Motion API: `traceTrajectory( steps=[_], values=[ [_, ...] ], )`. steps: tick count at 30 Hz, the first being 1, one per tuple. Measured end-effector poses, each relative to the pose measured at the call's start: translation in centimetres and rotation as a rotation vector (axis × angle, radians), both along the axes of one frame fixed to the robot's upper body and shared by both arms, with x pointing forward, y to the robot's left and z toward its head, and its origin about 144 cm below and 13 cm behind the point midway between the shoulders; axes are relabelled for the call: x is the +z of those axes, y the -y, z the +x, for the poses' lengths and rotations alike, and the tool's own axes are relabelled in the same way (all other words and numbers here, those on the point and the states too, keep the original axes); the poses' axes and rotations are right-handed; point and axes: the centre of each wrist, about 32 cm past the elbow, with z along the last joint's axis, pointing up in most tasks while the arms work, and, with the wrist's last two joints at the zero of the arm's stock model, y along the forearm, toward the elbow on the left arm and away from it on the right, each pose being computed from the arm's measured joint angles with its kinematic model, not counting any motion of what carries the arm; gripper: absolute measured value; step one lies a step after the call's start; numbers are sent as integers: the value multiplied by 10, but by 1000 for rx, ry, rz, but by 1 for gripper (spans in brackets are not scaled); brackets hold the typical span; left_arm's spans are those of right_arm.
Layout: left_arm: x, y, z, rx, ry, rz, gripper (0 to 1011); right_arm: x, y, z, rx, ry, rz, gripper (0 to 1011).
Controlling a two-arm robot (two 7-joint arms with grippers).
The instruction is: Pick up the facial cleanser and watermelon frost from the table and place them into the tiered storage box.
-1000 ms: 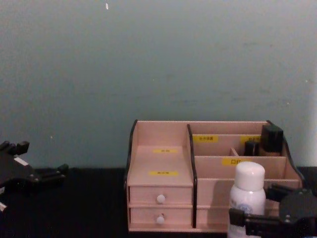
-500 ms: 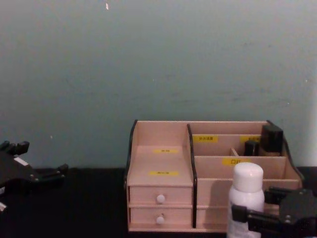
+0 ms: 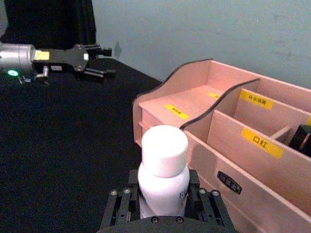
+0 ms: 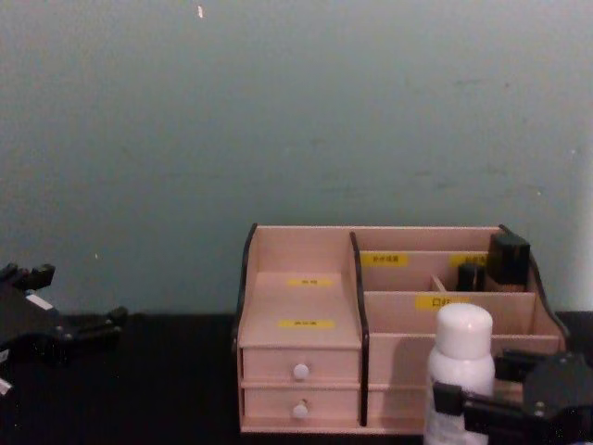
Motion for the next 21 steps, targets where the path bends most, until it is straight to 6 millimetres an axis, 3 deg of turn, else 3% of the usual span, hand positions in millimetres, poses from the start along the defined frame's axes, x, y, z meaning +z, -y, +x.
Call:
traceTrajectory(
  steps=[8, 21],
  values=[
    [0, 0, 0, 0, 0, 0, 1001, 16, 4, 2, 39, 0, 60, 593],
    [0, 0, 0, 0, 0, 0, 1001, 69, 2, 21, 18, 103, 127, 593]
  ],
)
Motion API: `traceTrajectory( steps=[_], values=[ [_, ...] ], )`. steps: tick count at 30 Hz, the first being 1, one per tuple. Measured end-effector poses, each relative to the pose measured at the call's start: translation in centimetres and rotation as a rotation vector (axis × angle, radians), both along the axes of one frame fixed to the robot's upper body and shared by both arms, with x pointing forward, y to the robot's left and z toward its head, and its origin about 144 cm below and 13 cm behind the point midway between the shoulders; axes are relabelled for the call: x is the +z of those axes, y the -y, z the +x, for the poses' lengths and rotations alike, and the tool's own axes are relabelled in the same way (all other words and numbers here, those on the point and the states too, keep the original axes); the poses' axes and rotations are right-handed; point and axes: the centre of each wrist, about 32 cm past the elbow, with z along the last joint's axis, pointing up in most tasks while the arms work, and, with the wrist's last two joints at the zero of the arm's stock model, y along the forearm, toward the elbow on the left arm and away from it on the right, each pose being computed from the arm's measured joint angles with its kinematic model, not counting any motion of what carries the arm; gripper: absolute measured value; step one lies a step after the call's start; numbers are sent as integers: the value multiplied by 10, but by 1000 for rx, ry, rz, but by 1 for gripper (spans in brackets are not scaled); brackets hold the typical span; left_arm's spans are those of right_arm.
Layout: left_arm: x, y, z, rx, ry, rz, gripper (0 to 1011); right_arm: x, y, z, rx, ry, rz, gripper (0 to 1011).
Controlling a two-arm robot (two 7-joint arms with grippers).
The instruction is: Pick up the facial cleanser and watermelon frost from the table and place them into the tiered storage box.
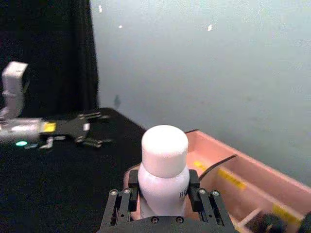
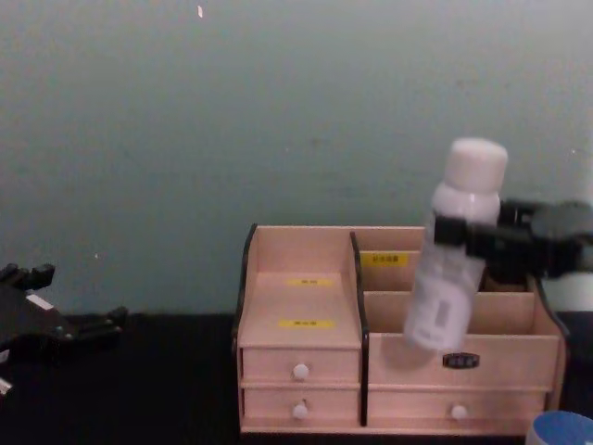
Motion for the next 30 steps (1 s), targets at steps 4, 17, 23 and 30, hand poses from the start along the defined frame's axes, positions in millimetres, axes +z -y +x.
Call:
traceTrajectory(
  steps=[4, 17, 23, 30],
  values=[
    [0, 0, 0, 0, 0, 0, 1001, 6, -2, 9, -36, 35, -13, 593],
    [0, 0, 0, 0, 0, 0, 1001, 10, -13, 44, -139, 99, -42, 593],
    [0, 0, 0, 0, 0, 0, 1001, 8, -15, 59, -166, 98, -48, 593],
    [0, 0, 0, 0, 0, 0, 1001, 4, -17, 73, -187, 89, -53, 593]
  ],
)
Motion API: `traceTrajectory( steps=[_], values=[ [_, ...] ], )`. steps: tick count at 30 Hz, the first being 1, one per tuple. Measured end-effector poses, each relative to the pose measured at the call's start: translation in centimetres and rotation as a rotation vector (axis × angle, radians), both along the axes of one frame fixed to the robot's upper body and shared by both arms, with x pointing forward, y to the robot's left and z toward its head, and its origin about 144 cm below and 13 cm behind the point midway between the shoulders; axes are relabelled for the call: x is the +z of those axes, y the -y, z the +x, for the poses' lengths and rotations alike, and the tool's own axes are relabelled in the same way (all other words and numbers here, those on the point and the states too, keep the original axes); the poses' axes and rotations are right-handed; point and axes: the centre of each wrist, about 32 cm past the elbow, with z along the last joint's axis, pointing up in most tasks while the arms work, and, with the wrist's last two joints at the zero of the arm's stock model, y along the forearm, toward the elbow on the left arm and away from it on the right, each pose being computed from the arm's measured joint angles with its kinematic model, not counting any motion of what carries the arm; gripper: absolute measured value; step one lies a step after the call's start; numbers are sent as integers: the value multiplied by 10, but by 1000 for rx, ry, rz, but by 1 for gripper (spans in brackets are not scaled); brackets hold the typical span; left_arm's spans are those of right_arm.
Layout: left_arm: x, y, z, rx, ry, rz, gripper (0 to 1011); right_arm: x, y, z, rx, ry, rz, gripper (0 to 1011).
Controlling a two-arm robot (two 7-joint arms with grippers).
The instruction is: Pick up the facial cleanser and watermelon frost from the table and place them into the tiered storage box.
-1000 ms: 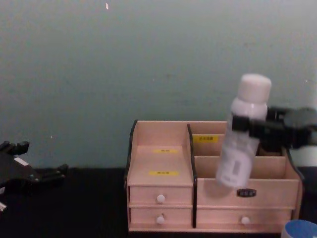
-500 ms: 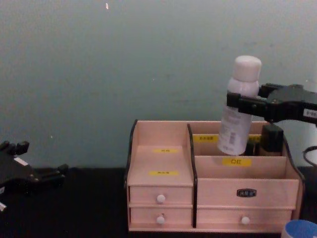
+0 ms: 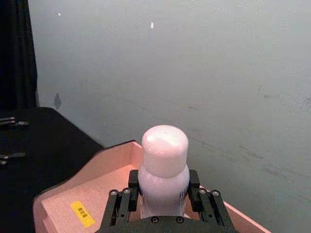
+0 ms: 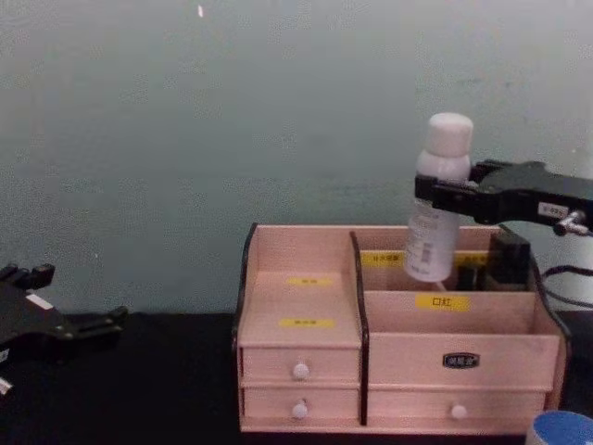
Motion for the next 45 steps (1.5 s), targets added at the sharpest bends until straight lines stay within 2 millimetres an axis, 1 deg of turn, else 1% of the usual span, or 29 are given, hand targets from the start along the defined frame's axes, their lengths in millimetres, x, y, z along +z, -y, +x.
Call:
traceTrajectory(
  steps=[11, 21, 32, 45],
  values=[
    [0, 0, 0, 0, 0, 0, 1001, -1, -6, 17, -3, -15, -3, 593],
    [0, 0, 0, 0, 0, 0, 1001, -8, -13, 28, 7, -51, 0, 593],
    [0, 0, 0, 0, 0, 0, 1001, -16, -15, 34, 4, -91, -4, 593],
    [0, 0, 0, 0, 0, 0, 1001, -25, -15, 36, -4, -143, -4, 593]
  ],
)
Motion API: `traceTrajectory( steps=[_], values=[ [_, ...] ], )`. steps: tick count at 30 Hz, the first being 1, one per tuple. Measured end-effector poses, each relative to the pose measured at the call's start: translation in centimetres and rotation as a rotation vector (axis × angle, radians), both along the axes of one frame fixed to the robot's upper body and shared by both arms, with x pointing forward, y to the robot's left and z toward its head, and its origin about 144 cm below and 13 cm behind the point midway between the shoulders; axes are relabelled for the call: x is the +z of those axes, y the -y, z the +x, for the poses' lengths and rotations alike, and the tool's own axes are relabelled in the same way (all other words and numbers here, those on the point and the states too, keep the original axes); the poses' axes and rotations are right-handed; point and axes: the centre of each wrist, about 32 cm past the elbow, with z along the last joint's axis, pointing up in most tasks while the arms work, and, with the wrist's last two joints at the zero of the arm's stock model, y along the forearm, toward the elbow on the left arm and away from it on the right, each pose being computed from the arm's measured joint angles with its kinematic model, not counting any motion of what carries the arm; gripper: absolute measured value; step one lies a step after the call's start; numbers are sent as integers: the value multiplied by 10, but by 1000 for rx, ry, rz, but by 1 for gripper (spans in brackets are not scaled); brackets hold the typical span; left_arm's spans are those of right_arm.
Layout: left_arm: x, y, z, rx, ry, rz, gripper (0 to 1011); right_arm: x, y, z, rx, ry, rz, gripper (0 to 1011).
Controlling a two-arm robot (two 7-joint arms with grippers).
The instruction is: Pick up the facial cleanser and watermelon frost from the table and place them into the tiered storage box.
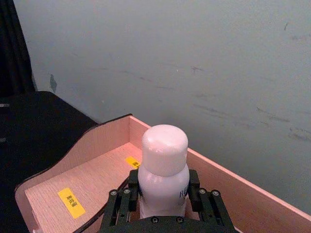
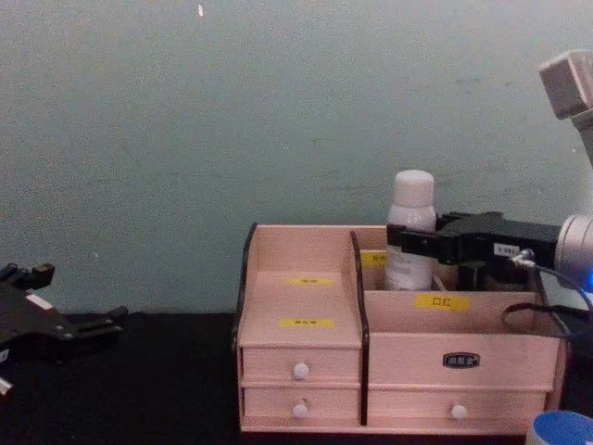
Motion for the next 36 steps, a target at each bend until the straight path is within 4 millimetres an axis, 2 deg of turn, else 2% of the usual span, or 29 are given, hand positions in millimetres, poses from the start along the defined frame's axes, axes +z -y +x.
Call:
traceTrajectory(
  steps=[15, 30, 36],
  values=[
    [0, 0, 0, 0, 0, 0, 1001, 0, 0, 0, -1, -1, 2, 593],
    [0, 0, 0, 0, 0, 0, 1001, 1, 0, 0, -1, 1, 2, 1002],
    [0, 0, 0, 0, 0, 0, 1001, 1, 0, 0, -1, 2, 2, 1000]
  ],
)
